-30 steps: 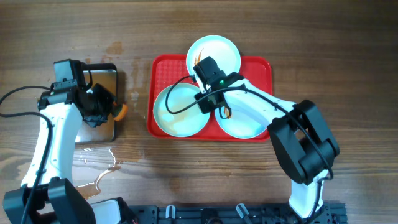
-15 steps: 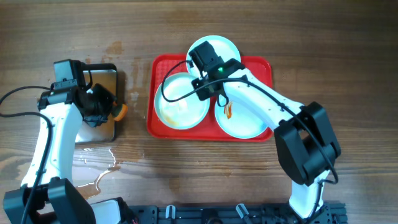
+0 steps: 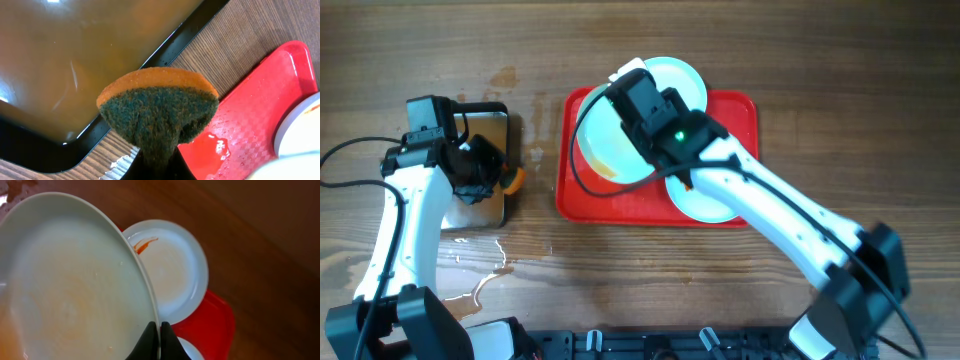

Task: Clean dirty plates on tray and stack at the side
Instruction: 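Lift the cleaned lower-left plate off the red tray with the right gripper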

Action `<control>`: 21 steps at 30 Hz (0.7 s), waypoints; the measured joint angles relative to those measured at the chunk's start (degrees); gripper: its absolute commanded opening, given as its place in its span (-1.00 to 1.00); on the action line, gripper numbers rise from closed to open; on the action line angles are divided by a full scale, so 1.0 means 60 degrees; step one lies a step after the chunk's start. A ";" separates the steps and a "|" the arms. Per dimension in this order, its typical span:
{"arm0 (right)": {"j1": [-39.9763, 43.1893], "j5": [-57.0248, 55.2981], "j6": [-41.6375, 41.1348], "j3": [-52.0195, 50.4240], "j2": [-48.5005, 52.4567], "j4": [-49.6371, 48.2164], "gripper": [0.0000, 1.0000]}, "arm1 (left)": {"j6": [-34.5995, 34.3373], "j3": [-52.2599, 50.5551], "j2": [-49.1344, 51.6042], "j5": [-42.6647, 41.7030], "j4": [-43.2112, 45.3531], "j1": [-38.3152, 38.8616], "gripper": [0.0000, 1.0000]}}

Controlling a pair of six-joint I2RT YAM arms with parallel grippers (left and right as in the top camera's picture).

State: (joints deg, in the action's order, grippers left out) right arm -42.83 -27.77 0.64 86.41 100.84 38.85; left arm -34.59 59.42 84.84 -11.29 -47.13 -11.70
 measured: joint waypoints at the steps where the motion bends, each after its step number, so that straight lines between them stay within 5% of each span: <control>1: -0.0197 -0.0390 0.0186 0.0000 -0.0288 -0.0069 -0.91 | 0.0004 0.0000 0.0000 0.0000 0.0004 0.0000 -0.92; 21: -0.2146 -0.3836 0.3096 0.0015 -0.0681 -0.0525 -0.91 | 0.0004 0.0000 0.0000 0.0000 0.0000 0.0000 -0.92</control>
State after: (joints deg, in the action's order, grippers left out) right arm -55.70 -50.78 19.22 86.50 96.75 35.70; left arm -34.57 59.42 84.84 -11.29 -47.13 -11.70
